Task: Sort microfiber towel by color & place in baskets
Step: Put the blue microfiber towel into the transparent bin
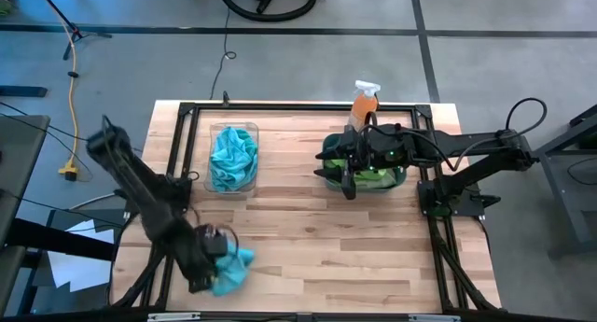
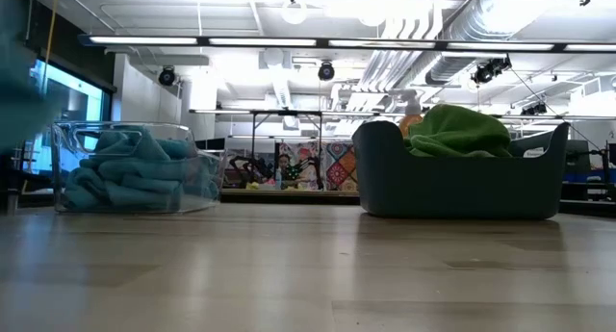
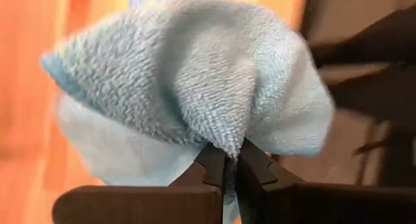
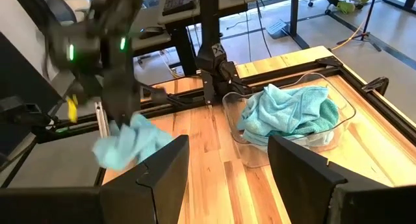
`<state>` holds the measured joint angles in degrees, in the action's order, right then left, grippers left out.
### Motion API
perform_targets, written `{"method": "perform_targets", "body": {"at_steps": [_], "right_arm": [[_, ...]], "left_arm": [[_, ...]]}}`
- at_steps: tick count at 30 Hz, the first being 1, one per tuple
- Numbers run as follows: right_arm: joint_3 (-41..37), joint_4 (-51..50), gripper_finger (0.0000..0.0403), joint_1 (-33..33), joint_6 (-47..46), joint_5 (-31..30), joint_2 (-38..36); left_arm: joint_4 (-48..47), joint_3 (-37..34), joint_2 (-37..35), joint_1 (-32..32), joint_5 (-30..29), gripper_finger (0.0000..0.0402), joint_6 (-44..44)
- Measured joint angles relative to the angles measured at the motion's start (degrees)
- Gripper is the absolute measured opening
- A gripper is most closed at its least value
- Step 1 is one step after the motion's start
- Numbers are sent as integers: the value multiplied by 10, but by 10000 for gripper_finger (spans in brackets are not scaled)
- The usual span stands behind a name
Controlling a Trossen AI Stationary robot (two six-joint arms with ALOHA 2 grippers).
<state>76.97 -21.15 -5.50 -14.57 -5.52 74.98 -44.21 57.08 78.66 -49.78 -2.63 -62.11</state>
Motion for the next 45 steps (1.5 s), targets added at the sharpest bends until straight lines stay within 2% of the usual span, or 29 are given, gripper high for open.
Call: {"method": "perform_targets", "body": {"at_steps": [6,9,12,17,21,29,41,45], "right_arm": [[0,0,209,0,0,0,0],[0,7,209,-2,0,0,0],[0,16,209,-2,0,0,0],[0,39,209,-2,10,0,0],[0,76,209,-2,31,0,-1],[1,128,209,-2,45,0,-5],[1,132,209,-2,45,0,-5],[1,132,209,-2,45,0,-5]], "left_arm": [[-13,36,-145,91,-134,1,106],[9,57,-185,152,-201,1,202],[57,71,-203,219,-229,0,314],[151,93,-215,303,-218,0,475],[194,110,-217,346,-186,0,556],[254,112,-213,391,-127,0,604],[251,111,-213,401,-125,0,615],[250,111,-213,401,-119,0,642]]}}
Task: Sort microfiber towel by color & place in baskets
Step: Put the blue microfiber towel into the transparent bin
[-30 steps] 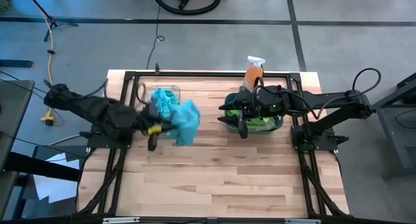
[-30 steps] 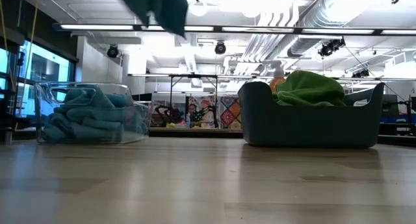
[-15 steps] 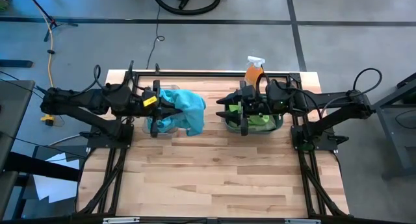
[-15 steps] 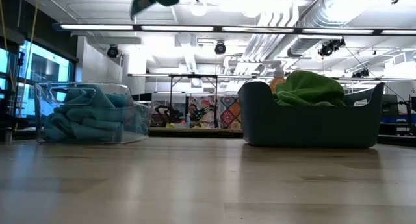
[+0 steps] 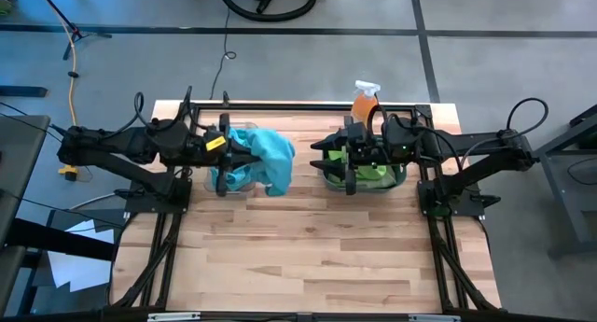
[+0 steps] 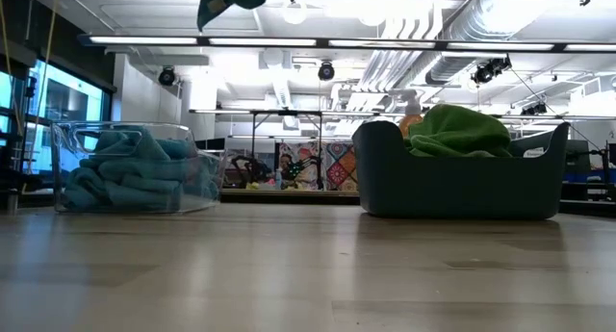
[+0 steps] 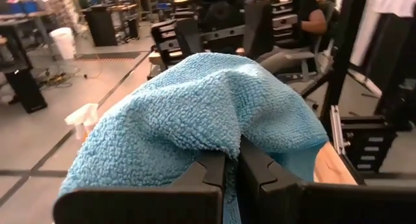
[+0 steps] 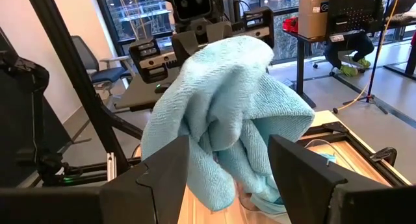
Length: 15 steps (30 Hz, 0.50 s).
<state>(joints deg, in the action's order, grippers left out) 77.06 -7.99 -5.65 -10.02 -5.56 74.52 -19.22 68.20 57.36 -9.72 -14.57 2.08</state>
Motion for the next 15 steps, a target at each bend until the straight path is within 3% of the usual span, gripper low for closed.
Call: {"method": "perform_targets", "body": {"at_steps": [10,15], "right_arm": [[0,0,209,0,0,0,0],[0,0,209,0,0,0,0]], "left_arm": [[-70,-1,-48,13,20,0,18],[-25,-85,-117,28,19,0,25]]}}
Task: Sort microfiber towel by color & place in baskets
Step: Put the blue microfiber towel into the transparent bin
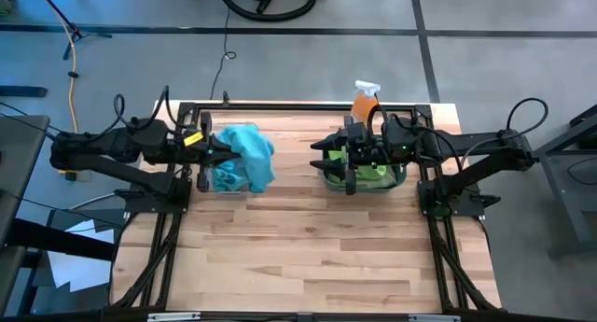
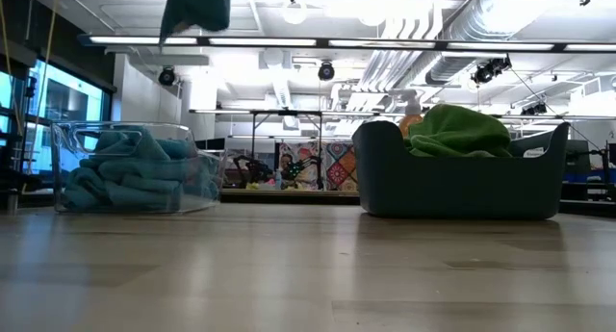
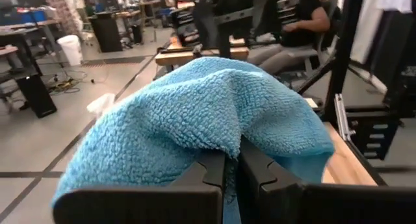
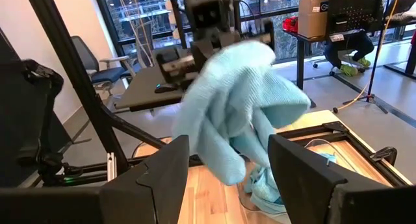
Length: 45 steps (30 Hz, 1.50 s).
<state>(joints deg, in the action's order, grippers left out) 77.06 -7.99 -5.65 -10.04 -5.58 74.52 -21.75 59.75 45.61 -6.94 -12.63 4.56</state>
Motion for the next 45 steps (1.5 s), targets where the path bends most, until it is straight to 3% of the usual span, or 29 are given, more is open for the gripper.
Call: {"method": "perform_targets", "body": {"at_steps": [5,10,19,21,25,31,36,40,45], "right_arm": [[0,1,209,0,-1,-4,0],[0,2,209,0,0,-36,0],[-1,33,209,0,0,-39,1],[-1,39,209,1,0,-39,1],[-1,50,209,4,0,-39,1],[-1,59,209,5,-1,-39,1],[-1,59,209,4,0,-39,1],[-1,59,209,4,-1,-39,1],[-1,58,209,4,-4,-39,1]], "left_arm": [[49,-124,-86,25,-2,0,-37],[38,-212,-158,65,-13,0,-54],[-124,-212,-215,184,-3,0,-25],[-177,-208,-201,212,8,0,-26],[-184,-190,-145,264,52,0,-15],[-272,-129,-7,337,95,0,46],[-318,-69,113,374,92,0,106],[-282,2,184,373,134,0,121],[-162,40,184,378,203,0,111]]}}
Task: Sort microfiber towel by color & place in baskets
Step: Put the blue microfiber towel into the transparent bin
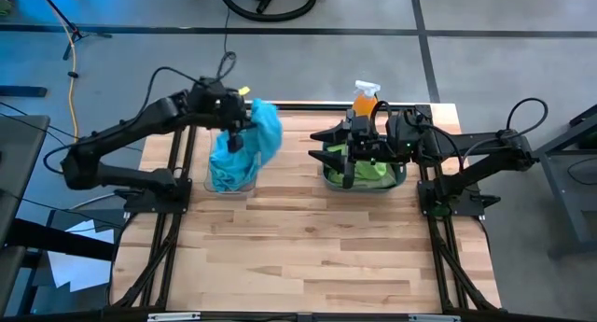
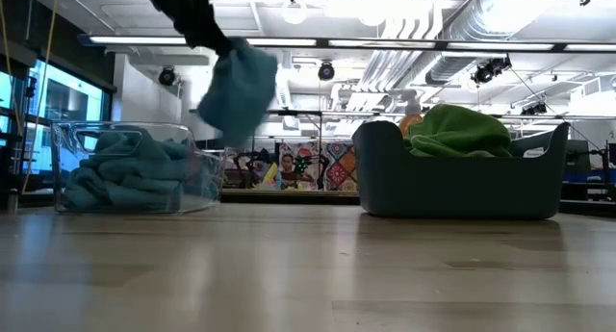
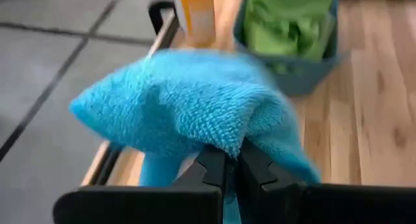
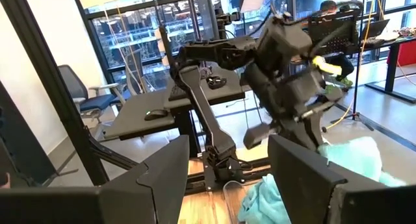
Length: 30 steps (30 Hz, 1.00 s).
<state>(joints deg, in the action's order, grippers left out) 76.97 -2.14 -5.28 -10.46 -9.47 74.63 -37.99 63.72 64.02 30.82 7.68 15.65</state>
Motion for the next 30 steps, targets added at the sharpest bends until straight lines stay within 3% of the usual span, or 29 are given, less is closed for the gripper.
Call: {"method": "perform_targets", "body": {"at_steps": [6,17,24,30], "right_arm": [[0,-2,209,0,4,0,0],[0,-11,209,0,4,0,0],[0,-11,209,0,4,0,0],[0,-11,209,0,2,0,0]], "left_arm": [[77,-56,-69,15,9,0,-33],[299,-295,-296,18,6,0,-220],[462,-435,-393,18,-22,0,-334],[378,-453,-450,18,-57,0,-338]]}}
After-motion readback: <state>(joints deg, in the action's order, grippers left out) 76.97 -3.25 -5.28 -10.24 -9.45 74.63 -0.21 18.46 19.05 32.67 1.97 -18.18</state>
